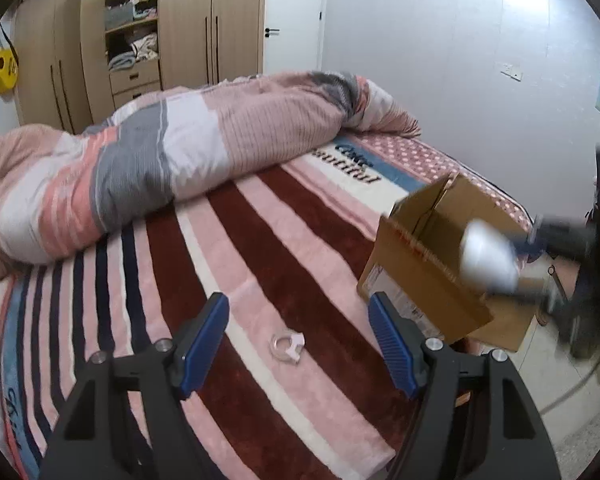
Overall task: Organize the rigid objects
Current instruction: 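Grasp the card reader with the left gripper while the right gripper grasps the earbud case, then grasp the white cable with the right gripper and drop it into the box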
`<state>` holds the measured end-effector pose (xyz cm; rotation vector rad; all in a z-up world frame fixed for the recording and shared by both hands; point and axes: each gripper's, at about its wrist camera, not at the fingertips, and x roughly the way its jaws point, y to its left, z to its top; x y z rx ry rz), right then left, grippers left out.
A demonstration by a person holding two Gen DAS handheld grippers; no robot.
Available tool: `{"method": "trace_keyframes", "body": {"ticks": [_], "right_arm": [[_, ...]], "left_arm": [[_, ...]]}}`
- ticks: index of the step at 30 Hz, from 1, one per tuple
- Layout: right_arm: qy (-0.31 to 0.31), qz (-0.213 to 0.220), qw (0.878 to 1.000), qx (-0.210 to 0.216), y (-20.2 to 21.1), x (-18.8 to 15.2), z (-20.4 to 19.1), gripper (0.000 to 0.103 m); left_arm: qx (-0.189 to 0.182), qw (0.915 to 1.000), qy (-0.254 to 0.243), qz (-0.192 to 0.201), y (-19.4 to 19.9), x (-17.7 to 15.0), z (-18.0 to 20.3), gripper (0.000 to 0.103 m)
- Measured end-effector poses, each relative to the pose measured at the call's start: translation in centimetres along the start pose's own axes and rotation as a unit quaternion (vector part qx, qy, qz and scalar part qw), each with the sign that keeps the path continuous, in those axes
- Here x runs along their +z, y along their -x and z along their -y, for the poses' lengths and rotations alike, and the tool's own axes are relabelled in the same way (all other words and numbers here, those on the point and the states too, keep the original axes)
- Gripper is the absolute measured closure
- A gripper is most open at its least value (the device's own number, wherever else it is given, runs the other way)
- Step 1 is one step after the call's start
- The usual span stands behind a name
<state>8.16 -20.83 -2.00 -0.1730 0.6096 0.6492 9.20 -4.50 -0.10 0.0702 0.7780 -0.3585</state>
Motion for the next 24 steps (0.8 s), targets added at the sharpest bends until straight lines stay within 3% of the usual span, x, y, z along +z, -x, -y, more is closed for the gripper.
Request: {"method": "trace_keyframes", "body": {"ticks": [4,6,17,18,20,24], "right_arm": [[-0.039,-0.044,0.997,-0.058,-1.1,0.3,4.6,0.063],[-0.05,-0.055,0.993,-0.086,-1.8,0.2,6.3,0.058],[-0.046,-0.041,0.996,-0.067,-1.6,-0.5,6.9,0.056],[-0.045,-0.041,0.996,-0.065,-1.7,-0.6,6.8,0.056],[-0.045,-0.041,0.996,-0.064,-1.6,-0.8,6.8,0.056],[-0.049,-0.039,0.996,-0.065,-1.5,-1.0,7.1,0.056]], "left_arm": [[-0.003,0.9997,0.01,-0.02,-2.8,-1.6,-0.2,0.034],[-0.002,0.9994,0.013,-0.031,-4.3,-2.2,-0.3,0.034],[0.008,0.9928,0.027,-0.117,-16.4,-7.4,-1.0,0.035],[0.01,0.9926,0.028,-0.118,-17.4,-7.7,-1.2,0.037],[0.014,0.9924,0.028,-0.119,-18.7,-7.9,-1.3,0.053],[0.018,0.9942,0.027,-0.102,-19.5,-7.8,-1.2,0.063]]}}
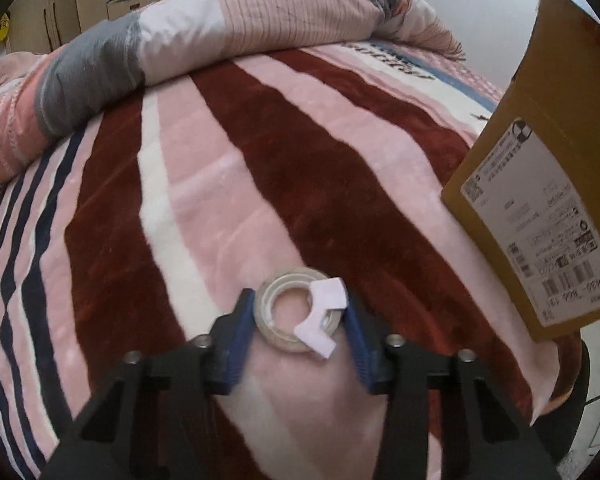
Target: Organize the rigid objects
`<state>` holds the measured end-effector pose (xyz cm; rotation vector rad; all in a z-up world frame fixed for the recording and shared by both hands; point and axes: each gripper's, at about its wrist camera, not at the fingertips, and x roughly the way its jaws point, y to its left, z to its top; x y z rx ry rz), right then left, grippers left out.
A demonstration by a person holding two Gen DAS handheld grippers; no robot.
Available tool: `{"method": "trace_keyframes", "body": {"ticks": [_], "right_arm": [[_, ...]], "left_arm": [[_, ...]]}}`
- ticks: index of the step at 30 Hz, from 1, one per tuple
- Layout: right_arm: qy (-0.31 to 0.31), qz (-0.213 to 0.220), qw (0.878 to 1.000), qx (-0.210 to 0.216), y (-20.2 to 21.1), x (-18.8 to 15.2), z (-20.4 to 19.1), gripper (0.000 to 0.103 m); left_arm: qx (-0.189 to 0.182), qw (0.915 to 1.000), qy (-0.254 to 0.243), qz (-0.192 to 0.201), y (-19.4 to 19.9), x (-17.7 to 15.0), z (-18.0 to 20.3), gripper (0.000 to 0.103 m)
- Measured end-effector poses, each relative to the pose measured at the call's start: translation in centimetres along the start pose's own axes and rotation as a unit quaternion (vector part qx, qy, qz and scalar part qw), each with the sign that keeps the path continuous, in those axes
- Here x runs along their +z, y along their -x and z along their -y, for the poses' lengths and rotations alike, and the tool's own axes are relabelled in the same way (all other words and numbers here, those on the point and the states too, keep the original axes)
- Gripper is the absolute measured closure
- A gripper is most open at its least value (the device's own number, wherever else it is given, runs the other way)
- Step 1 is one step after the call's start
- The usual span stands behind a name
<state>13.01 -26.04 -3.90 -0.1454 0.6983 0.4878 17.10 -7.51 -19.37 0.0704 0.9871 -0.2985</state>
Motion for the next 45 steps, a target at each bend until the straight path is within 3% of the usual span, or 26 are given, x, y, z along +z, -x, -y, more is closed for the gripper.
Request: {"method": "trace_keyframes", "body": {"ticks": [4,8,14,17,19,21,23,27,31,33,35,40,42,45], "right_arm": [[-0.007,0.0,1.0,0.003,-0.1,-0.3,0.6,0.056],[-0.007,-0.005,1.0,0.01,-0.3,-0.7,0.8,0.056],[-0.005,-0.015,1.0,0.015,-0.6,-1.4,1.3,0.056],[0.002,-0.019,1.0,0.008,-0.5,-1.7,1.4,0.054],[0.003,-0.018,1.0,0.003,-0.2,-1.9,1.5,0.045],[0.003,-0.018,1.0,0.003,0.1,-2.2,1.7,0.04],[-0.003,-0.018,1.0,0.011,0.2,-2.7,2.0,0.038],[-0.002,-0.022,1.0,0.015,0.2,-3.2,2.0,0.038],[-0.003,-0.02,1.0,0.018,0.2,-3.2,1.9,0.038],[-0.002,-0.019,1.0,0.022,0.2,-3.1,1.7,0.038],[0.0,-0.016,1.0,0.026,0.3,-3.0,1.5,0.037],[0.013,0.016,0.998,0.055,1.1,-2.3,0.8,0.017],[0.015,0.033,0.997,0.066,1.6,-1.9,0.6,0.005],[0.017,0.063,0.995,0.079,2.5,-1.3,0.2,0.0]], "left_arm": [[0.0,0.9999,-0.01,0.012,1.6,0.3,0.7,0.063],[0.002,0.9981,-0.033,0.052,6.6,2.1,2.3,0.063],[-0.061,0.9869,-0.084,0.123,16.4,6.2,7.7,0.063],[-0.107,0.981,-0.115,0.114,18.0,8.4,11.6,0.063],[-0.11,0.9794,-0.135,0.103,17.7,9.3,13.9,0.062],[-0.109,0.9802,-0.148,0.073,16.1,10.3,15.8,0.048],[-0.114,0.9819,-0.141,0.055,14.8,10.6,16.6,0.026],[-0.108,0.9852,-0.126,0.044,13.7,10.3,16.4,0.02],[-0.107,0.9869,-0.107,0.056,14.3,9.9,15.1,0.018],[-0.104,0.9877,-0.092,0.071,15.0,9.6,14.1,0.013],[-0.092,0.9886,-0.078,0.091,16.1,9.1,13.4,0.0],[-0.016,0.9895,-0.022,0.142,19.4,6.9,11.0,0.0],[0.01,0.9863,0.004,0.164,20.6,5.8,10.0,0.0],[0.034,0.9798,0.048,0.191,22.0,4.1,8.3,0.0]]}}
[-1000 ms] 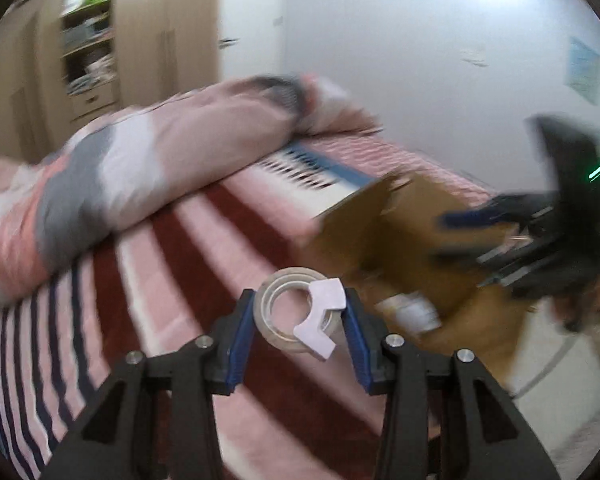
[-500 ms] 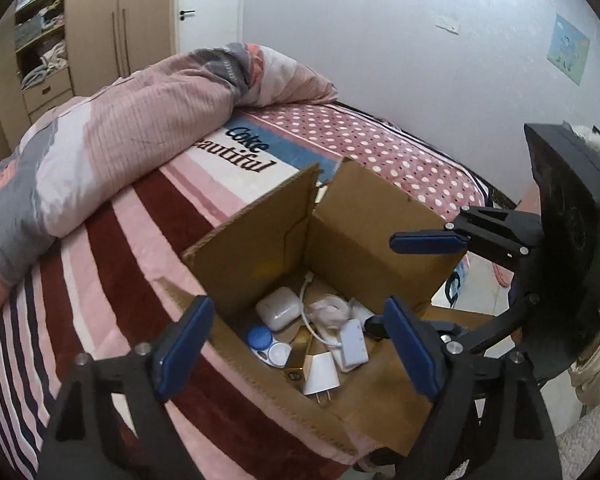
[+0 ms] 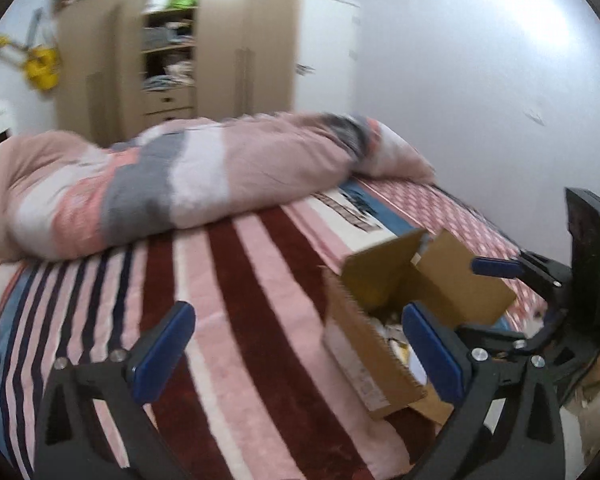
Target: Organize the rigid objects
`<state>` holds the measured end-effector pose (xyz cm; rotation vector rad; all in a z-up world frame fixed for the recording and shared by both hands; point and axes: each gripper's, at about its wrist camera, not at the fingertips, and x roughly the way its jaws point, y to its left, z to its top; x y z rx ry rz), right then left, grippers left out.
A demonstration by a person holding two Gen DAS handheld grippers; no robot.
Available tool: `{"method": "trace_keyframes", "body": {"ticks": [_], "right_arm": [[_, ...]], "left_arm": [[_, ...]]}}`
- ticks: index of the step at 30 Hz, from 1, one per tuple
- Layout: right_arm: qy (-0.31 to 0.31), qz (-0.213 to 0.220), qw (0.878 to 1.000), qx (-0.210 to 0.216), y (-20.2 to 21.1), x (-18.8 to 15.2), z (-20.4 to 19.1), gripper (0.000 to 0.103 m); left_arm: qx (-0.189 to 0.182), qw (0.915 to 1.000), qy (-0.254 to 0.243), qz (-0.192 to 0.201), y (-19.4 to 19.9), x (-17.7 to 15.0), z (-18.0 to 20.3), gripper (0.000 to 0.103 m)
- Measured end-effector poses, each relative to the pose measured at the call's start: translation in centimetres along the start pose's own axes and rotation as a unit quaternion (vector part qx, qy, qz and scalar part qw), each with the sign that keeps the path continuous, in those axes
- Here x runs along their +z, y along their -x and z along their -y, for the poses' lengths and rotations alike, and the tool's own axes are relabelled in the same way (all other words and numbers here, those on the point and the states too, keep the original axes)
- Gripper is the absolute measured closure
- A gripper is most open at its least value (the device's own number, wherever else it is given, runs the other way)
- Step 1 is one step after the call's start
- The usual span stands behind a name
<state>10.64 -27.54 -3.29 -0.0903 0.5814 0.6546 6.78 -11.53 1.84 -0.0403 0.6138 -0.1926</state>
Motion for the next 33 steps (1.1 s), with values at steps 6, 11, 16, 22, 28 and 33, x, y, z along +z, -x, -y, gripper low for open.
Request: {"method": "trace_keyframes", "body": {"ticks": [6,11,16,22,28,33], "right_arm": [[0.014,0.042,0.999,0.012,1.1,0.5,-0.9,0.0],[0.016,0.046,0.999,0.019,1.1,0.5,-1.5,0.0],[0.013,0.045,0.999,0.026,0.9,0.5,-1.7,0.0],[0.017,0.047,0.998,0.03,0.9,0.7,-2.1,0.0],[0.018,0.047,0.998,0.03,0.9,0.8,-2.3,0.0],[0.017,0.047,0.998,0.032,1.0,0.9,-2.4,0.0]], "left_arm": [[0.068,0.9961,0.05,0.023,2.1,-2.1,-3.7,0.0],[0.108,0.992,0.061,0.026,3.0,-3.2,-5.3,0.0],[0.12,0.9903,0.063,0.029,3.7,-3.7,-6.0,0.0],[0.126,0.9893,0.065,0.033,4.3,-3.8,-6.1,0.0],[0.127,0.9892,0.063,0.035,4.6,-3.8,-5.9,0.0],[0.125,0.9896,0.062,0.036,4.9,-3.8,-5.6,0.0]]}}
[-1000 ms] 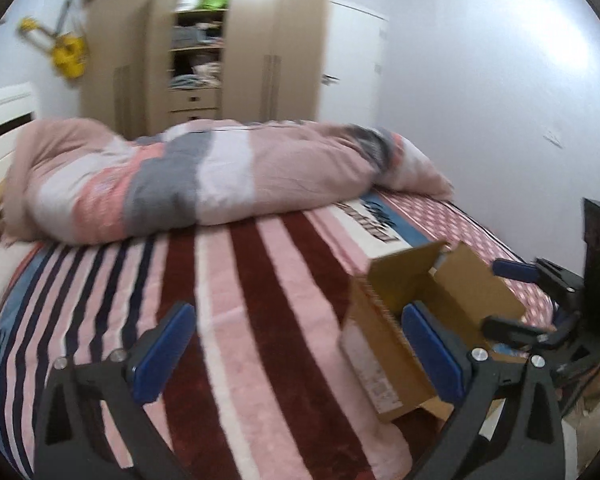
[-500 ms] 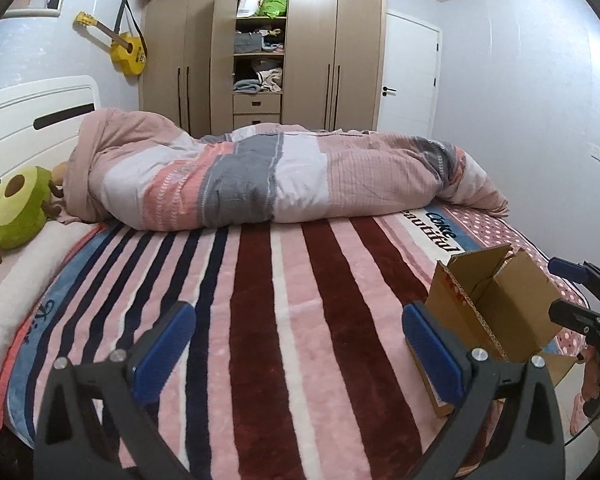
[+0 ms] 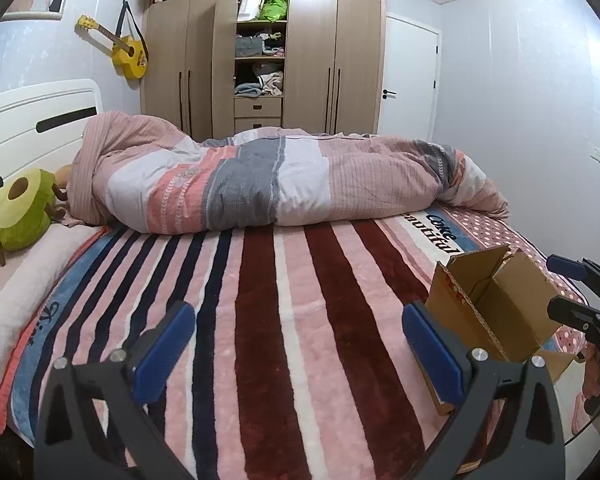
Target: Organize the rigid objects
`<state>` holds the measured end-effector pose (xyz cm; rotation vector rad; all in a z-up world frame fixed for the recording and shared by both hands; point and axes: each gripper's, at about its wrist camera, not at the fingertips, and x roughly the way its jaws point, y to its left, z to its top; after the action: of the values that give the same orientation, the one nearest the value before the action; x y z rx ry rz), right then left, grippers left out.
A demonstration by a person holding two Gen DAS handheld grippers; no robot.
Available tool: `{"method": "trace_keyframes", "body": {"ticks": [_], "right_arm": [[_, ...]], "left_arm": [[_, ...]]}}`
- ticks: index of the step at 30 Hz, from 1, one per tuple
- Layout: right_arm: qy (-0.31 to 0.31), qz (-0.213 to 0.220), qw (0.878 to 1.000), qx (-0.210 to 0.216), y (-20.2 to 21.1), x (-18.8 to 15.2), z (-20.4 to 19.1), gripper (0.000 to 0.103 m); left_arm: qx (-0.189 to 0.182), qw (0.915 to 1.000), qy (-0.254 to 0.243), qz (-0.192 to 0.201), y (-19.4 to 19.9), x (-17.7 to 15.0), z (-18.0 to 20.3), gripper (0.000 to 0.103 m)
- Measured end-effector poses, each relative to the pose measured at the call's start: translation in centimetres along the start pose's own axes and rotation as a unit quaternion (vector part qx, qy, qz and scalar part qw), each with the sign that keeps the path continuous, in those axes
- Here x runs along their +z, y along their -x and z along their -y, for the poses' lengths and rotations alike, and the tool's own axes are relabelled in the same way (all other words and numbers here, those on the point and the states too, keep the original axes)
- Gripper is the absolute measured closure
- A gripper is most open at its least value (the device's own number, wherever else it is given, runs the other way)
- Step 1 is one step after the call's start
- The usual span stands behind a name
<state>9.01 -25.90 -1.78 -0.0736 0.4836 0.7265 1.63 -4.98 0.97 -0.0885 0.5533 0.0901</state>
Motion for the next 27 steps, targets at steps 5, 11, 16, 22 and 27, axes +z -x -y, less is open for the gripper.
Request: {"method": "trace_keyframes", "body": {"ticks": [5,11,16,22,27], "right_arm": [[0.002,0.001,1.0,0.002,0.2,0.2,-0.2,0.0],[0.002,0.0,1.0,0.002,0.2,0.2,-0.4,0.0],[0.003,-0.009,1.0,-0.007,0.1,0.5,-1.0,0.0],[0.001,-0.011,1.0,-0.007,0.1,0.6,-1.0,0.0],[0.0,-0.012,1.0,-0.007,0.0,0.6,-0.6,0.0]], "left_arm": [[0.0,1.0,0.001,0.001,0.1,0.0,-0.1,0.0],[0.001,1.0,0.001,0.002,0.3,0.0,-0.2,0.0],[0.001,1.0,0.001,0.002,0.2,-0.1,-0.2,0.0],[0.002,1.0,0.001,0.002,0.5,-0.2,-0.3,0.0],[0.002,1.0,0.002,0.002,0.5,-0.2,-0.3,0.0]]}}
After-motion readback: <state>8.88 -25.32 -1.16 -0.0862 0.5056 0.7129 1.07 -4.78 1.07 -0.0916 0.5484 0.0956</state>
